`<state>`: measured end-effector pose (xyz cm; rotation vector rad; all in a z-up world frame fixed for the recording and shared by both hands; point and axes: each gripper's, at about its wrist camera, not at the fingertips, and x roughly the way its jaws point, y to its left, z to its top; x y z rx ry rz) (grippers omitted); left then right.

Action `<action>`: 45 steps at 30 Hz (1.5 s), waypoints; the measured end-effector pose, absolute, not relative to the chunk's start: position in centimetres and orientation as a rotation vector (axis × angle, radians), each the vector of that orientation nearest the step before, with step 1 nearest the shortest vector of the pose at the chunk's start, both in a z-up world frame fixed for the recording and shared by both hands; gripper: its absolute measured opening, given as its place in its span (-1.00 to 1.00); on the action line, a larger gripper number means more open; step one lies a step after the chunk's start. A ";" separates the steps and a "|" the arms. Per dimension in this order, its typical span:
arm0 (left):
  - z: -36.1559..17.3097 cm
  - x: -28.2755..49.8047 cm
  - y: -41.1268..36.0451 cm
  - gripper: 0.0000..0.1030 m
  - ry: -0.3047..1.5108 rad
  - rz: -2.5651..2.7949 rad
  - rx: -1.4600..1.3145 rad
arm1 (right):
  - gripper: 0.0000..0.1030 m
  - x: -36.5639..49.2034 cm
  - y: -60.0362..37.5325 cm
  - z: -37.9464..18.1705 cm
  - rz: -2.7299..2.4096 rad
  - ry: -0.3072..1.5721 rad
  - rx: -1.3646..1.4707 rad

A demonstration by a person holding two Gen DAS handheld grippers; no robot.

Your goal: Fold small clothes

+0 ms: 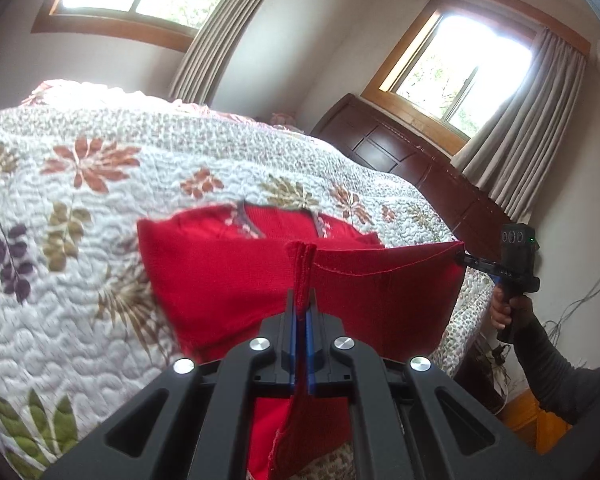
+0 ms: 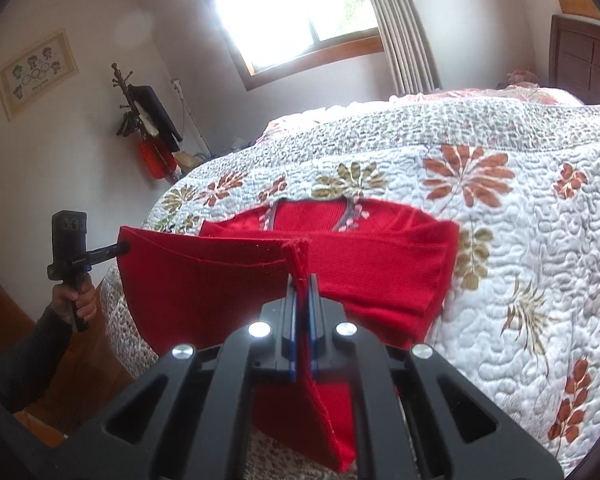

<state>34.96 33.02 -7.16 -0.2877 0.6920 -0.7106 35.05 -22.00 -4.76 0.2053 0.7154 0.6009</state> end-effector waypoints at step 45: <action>-14.8 60.0 31.8 -0.95 0.992 -0.539 -0.422 | -0.94 58.6 -22.9 -12.5 0.380 0.937 0.315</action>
